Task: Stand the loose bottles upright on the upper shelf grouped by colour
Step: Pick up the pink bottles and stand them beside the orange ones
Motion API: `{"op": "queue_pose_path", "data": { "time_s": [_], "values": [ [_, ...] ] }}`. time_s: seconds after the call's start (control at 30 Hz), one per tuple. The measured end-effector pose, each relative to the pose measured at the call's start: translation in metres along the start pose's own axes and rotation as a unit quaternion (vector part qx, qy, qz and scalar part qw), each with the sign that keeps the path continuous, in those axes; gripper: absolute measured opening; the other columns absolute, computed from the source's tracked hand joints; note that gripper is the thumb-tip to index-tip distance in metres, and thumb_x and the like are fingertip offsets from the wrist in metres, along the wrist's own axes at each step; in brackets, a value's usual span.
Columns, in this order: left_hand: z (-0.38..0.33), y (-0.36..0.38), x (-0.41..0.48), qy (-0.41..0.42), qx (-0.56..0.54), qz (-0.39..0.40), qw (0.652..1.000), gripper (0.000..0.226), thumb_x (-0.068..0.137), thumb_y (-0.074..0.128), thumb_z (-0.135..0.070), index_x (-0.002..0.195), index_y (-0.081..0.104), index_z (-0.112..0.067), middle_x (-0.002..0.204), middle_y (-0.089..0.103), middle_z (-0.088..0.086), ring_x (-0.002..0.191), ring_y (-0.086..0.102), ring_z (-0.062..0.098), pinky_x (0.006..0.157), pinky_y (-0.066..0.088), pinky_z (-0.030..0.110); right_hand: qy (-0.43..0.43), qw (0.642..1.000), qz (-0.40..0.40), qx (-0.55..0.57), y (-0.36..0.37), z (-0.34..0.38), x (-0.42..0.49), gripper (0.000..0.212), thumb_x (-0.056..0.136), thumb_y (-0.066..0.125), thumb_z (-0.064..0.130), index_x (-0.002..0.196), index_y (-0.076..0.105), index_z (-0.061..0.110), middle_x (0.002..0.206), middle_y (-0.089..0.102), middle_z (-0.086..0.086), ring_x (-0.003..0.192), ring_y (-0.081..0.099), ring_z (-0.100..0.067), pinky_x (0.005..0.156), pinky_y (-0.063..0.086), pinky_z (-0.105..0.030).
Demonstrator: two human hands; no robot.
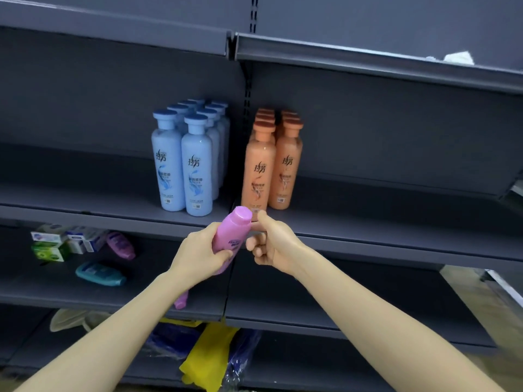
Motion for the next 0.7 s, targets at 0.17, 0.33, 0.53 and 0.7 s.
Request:
{"op": "queue_pose_path", "data": {
  "time_s": [0.17, 0.33, 0.53, 0.7],
  "values": [
    [-0.033, 0.008, 0.011, 0.013, -0.032, 0.010, 0.999, 0.039, 0.076, 0.069, -0.017, 0.112, 0.053, -0.018, 0.086, 0.062, -0.003, 0.074, 0.055, 0.016, 0.062, 0.041, 0.023, -0.023, 0.996, -0.007, -0.082, -0.033, -0.003, -0.008, 0.024, 0.095, 0.041, 0.008, 0.102, 0.061, 0.019, 0.061, 0.056, -0.001, 0.050, 0.040, -0.010, 0.052, 0.036, -0.021],
    [-0.067, 0.017, 0.023, 0.044, -0.070, 0.016, 0.996, 0.044, 0.076, 0.070, -0.013, 0.117, 0.054, -0.017, 0.091, 0.061, -0.005, 0.079, 0.056, 0.014, 0.065, 0.041, 0.021, -0.053, 0.987, -0.030, -0.148, -0.064, -0.010, -0.011, 0.037, 0.087, 0.054, 0.002, 0.116, 0.059, 0.026, 0.073, 0.056, 0.000, 0.056, 0.045, -0.009, 0.058, 0.042, -0.023],
    [-0.104, 0.033, 0.039, 0.073, -0.122, 0.034, 0.989, 0.047, 0.075, 0.071, -0.010, 0.118, 0.055, -0.016, 0.097, 0.063, -0.005, 0.085, 0.059, 0.013, 0.073, 0.047, 0.022, -0.116, 0.972, -0.049, -0.199, -0.089, -0.003, -0.013, 0.031, 0.086, 0.061, 0.007, 0.114, 0.059, 0.021, 0.090, 0.062, 0.007, 0.079, 0.056, -0.007, 0.066, 0.043, -0.017],
    [-0.130, 0.044, 0.057, 0.099, -0.129, 0.040, 0.986, 0.045, 0.074, 0.072, -0.010, 0.116, 0.055, -0.015, 0.095, 0.064, -0.004, 0.086, 0.061, 0.016, 0.076, 0.051, 0.027, -0.171, 0.965, -0.072, -0.186, -0.108, 0.007, -0.008, 0.034, 0.080, 0.065, -0.001, 0.109, 0.060, 0.017, 0.095, 0.066, 0.001, 0.094, 0.063, -0.017, 0.080, 0.053, -0.023]
  ]
}}
Point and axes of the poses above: each hand's wrist, its own x-axis towards the middle knuckle, its own y-axis out of the palm, z = x × y, the point moved 2 cm from there along x, towards the middle knuckle
